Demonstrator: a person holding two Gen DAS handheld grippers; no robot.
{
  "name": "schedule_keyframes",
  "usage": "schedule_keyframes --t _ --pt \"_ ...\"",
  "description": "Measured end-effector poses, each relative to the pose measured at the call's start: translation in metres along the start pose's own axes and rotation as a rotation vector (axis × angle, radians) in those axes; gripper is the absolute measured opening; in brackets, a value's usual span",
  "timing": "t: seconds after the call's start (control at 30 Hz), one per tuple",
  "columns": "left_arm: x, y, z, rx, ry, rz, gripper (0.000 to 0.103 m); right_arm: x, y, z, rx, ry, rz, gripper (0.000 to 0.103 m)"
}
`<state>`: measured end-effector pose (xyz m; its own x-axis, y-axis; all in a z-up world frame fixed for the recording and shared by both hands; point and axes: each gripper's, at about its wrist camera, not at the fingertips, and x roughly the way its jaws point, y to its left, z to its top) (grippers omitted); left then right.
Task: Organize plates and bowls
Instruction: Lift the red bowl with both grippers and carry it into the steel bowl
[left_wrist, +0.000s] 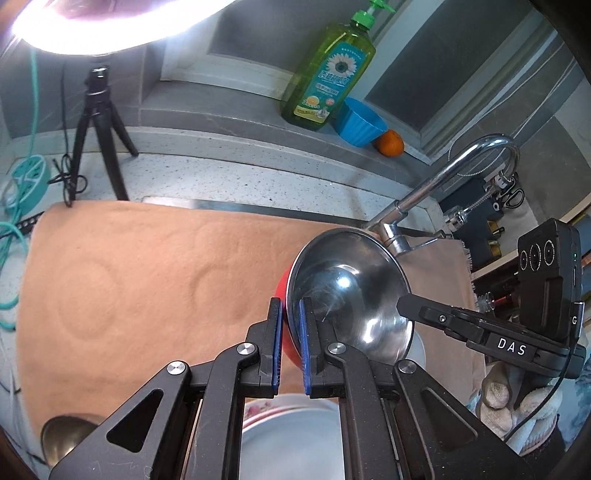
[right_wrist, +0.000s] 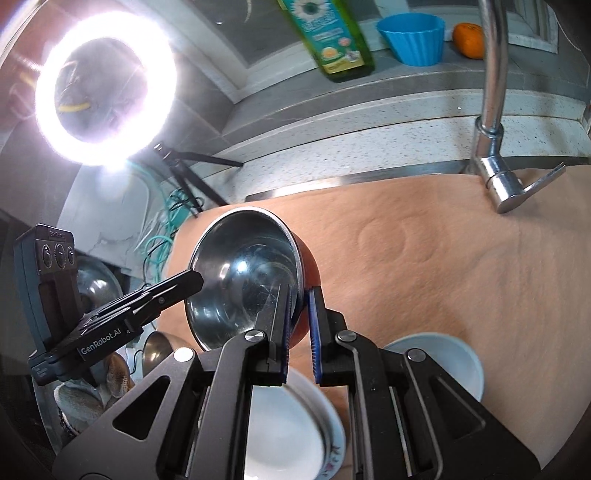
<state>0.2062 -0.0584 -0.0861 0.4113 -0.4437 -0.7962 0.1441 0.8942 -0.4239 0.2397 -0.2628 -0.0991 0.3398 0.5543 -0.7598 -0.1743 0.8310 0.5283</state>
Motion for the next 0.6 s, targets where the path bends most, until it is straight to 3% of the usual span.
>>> schedule_keyframes --t 0.6 --pt "-0.077 0.061 -0.057 -0.097 -0.072 0.047 0.007 0.012 0.094 -0.044 -0.130 0.066 0.083 0.009"
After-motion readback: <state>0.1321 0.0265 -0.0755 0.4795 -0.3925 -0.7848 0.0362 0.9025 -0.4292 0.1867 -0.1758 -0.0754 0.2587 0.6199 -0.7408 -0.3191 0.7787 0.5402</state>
